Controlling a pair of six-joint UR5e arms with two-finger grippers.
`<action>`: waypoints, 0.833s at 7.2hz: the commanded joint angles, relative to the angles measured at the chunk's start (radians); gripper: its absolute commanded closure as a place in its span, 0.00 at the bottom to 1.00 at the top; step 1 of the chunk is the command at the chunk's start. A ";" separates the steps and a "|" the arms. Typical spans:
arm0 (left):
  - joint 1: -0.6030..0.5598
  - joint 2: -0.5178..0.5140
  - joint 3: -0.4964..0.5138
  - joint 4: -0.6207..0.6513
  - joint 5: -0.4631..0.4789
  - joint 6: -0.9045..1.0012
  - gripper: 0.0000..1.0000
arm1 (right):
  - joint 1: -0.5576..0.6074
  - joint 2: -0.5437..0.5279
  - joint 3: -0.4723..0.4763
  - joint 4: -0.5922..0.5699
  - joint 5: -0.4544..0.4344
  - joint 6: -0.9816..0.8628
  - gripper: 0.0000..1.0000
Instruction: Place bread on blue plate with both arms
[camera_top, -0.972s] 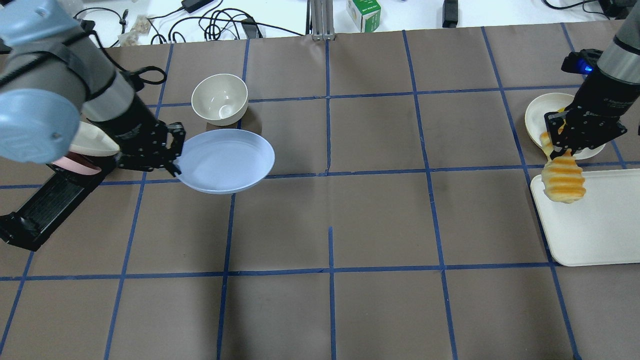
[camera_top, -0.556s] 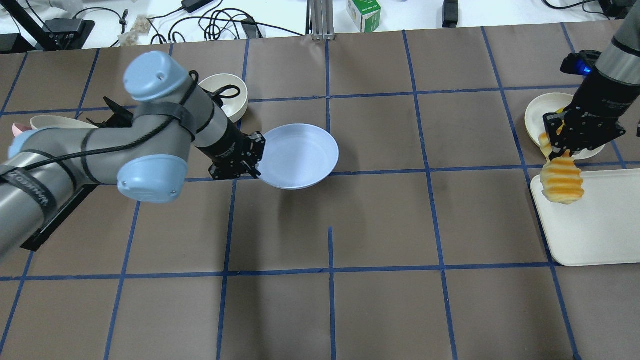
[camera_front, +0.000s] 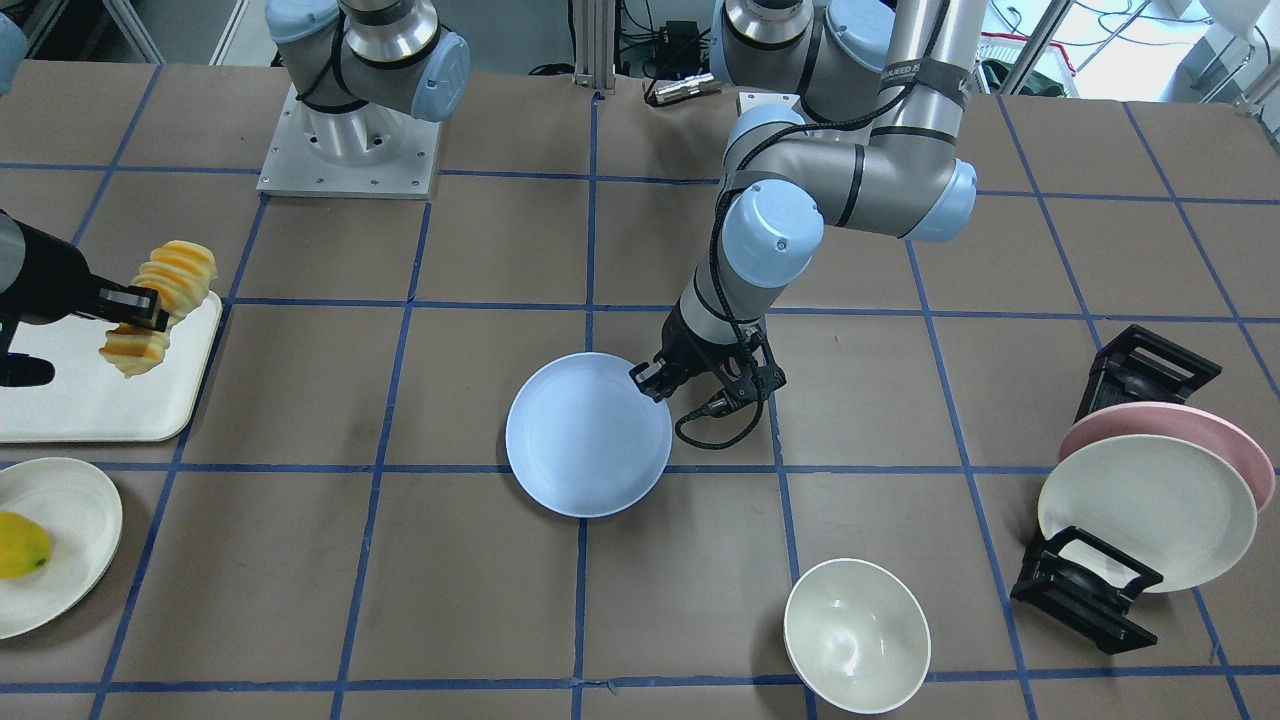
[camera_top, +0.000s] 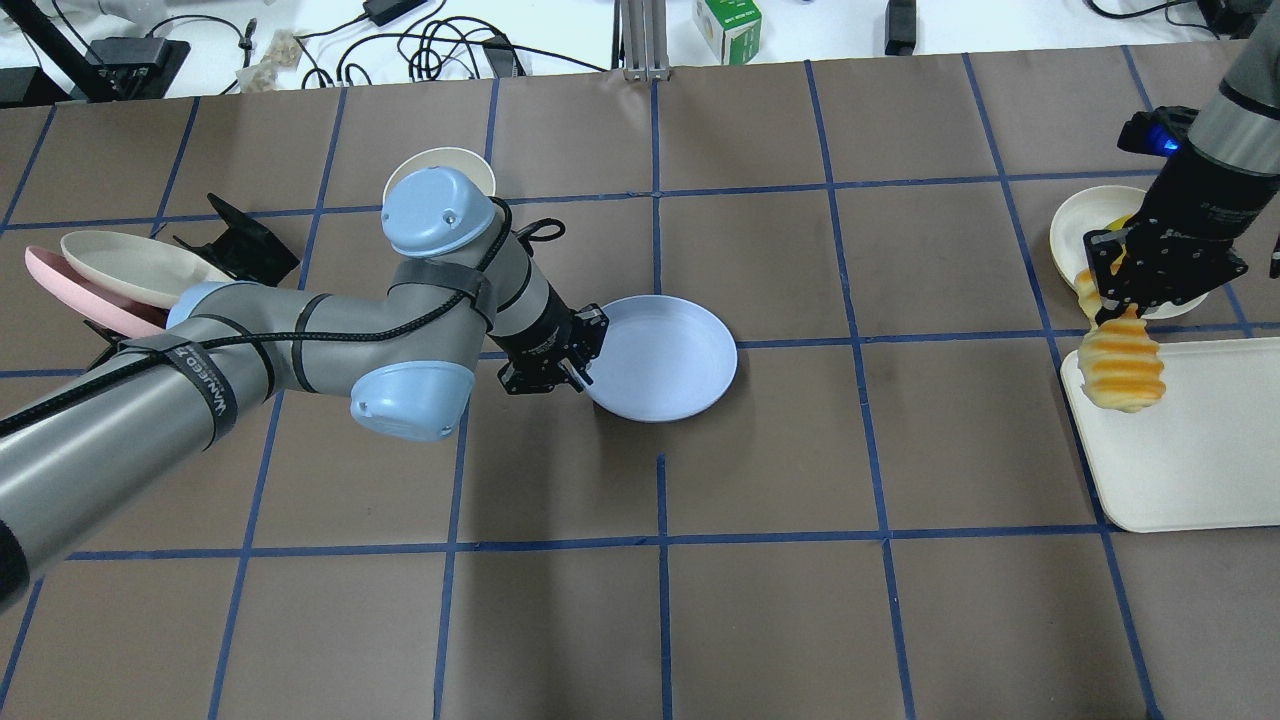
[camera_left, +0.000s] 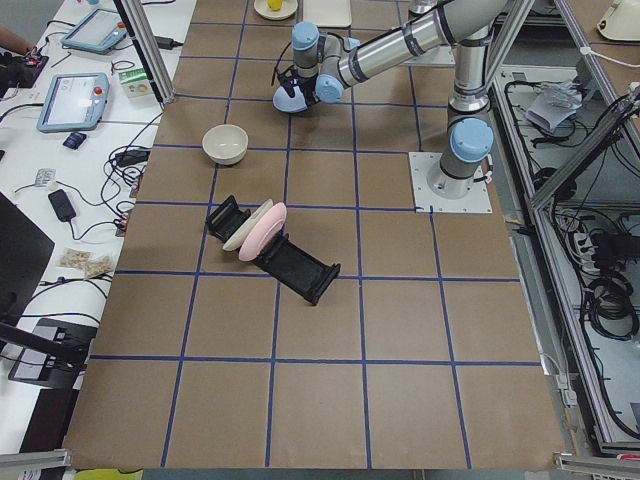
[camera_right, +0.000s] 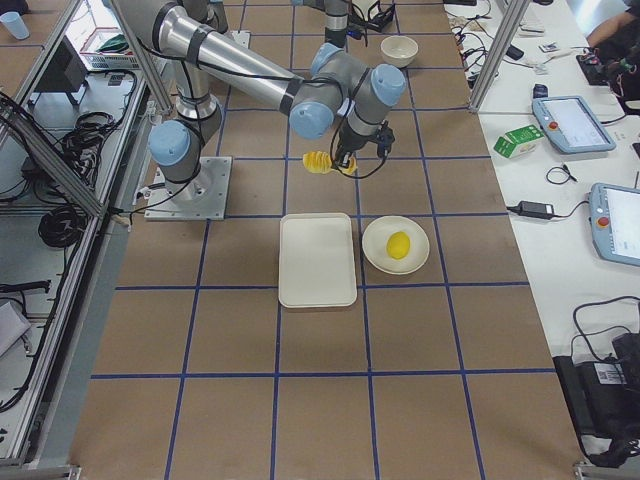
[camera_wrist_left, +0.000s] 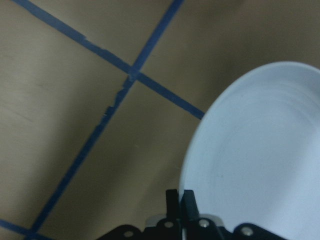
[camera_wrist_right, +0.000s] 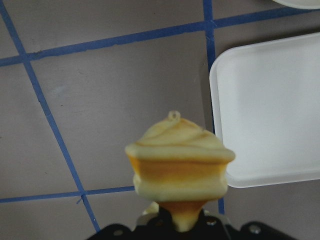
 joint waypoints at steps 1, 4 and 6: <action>-0.001 -0.005 0.012 0.014 -0.002 0.018 0.00 | 0.008 -0.003 -0.006 0.002 0.016 0.019 1.00; 0.138 0.064 0.052 -0.017 -0.002 0.267 0.00 | 0.176 -0.053 -0.012 -0.008 0.036 0.254 1.00; 0.230 0.139 0.084 -0.052 0.023 0.448 0.00 | 0.343 -0.052 -0.035 -0.056 0.102 0.304 1.00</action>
